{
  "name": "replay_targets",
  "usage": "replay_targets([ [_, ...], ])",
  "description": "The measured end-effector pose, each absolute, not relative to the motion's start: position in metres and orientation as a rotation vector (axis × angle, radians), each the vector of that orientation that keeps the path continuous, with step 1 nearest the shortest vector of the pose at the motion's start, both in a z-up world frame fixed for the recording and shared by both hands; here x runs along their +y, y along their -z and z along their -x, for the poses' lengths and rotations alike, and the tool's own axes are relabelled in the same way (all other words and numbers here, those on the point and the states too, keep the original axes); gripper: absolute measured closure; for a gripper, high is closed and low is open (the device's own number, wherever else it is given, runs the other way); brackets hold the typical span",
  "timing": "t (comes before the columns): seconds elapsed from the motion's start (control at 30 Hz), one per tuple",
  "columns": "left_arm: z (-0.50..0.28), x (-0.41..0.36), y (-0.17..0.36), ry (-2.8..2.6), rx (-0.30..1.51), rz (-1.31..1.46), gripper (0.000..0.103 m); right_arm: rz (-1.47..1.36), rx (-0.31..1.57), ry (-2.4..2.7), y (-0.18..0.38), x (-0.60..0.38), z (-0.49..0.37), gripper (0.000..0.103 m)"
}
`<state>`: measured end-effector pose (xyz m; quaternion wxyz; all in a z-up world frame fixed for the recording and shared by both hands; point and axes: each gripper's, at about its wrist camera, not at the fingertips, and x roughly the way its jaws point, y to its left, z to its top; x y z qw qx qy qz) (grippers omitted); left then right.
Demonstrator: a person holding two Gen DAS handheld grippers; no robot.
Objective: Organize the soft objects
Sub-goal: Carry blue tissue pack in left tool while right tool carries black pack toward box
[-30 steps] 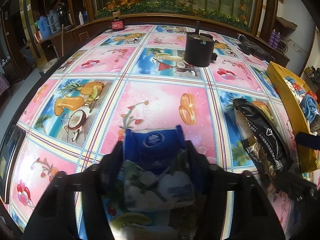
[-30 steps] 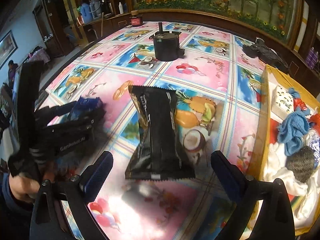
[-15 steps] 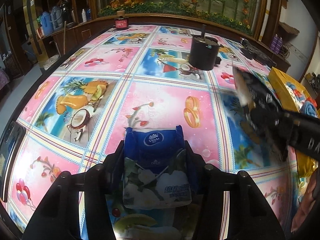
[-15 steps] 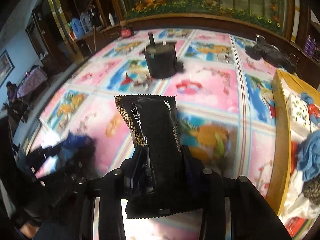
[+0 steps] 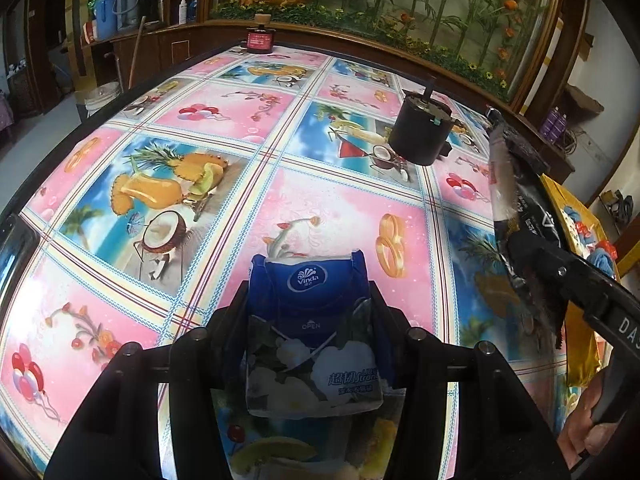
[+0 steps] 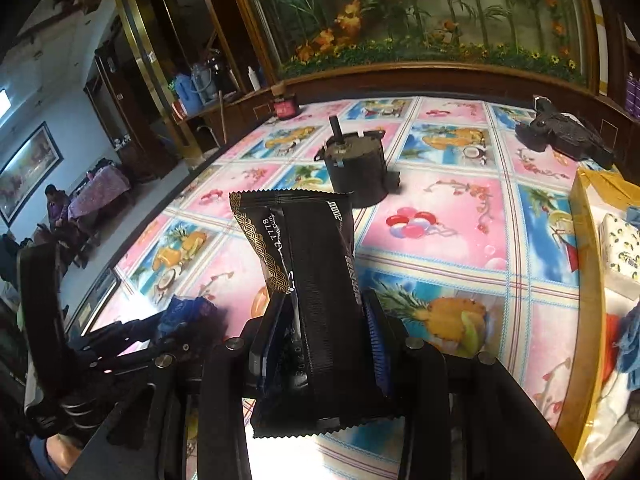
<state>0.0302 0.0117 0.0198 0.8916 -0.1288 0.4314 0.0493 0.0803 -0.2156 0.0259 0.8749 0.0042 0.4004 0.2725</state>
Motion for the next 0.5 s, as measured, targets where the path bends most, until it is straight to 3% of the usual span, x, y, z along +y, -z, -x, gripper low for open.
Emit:
replay_targets([
  [0.5, -0.037, -0.021, -0.036, -0.135, 0.839, 0.122, 0.052, -0.068, 0.824, -0.594, -0.039, -0.235, -0.078, 0.066],
])
